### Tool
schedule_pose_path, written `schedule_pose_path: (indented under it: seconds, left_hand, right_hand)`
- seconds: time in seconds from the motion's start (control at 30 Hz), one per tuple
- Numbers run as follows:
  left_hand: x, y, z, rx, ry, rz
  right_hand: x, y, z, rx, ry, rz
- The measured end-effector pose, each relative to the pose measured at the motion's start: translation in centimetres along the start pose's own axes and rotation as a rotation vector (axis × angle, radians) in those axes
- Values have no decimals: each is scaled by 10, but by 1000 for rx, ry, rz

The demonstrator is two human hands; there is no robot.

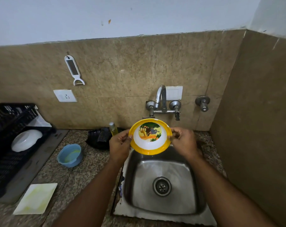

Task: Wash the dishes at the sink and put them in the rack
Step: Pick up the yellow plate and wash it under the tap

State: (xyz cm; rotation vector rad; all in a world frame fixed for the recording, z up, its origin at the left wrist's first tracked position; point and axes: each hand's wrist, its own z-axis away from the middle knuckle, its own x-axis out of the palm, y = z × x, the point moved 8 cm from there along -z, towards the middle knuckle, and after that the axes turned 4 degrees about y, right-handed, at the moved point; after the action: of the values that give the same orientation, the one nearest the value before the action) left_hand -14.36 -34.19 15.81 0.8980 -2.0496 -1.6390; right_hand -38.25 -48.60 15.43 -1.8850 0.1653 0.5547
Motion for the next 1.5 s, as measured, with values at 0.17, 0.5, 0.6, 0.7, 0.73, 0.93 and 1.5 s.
schedule_pose_path:
  seconds: [0.17,0.5,0.6,0.7,0.73,0.93,1.5]
  left_hand:
    - [-32,-4,-17,-202,84,79]
    - [-189,-34,-50,-415,259,-32]
    - [-265,-36,-67,-372,257,-305]
    - [-354,-31,-88,-302,295,-745]
    - [-379,-28,-95,-293,327,-835]
    - [-520,-43,-140,-353,433,-1076]
    - [-661,-146,-197,-516,272,-1346]
  right_hand:
    - [29,-17,-11,310,-249,-373]
    - [186,-110,-26,370,-653,-342]
    - [248,-144,-31,312,-671,-285]
    - [317,-193,-39,176,-662,-179]
    - [336,-210,-43,107,-648,-134]
    - [468,-350,-56,-572,-466,230]
    - [791,-520,-76,-1425,-383,999]
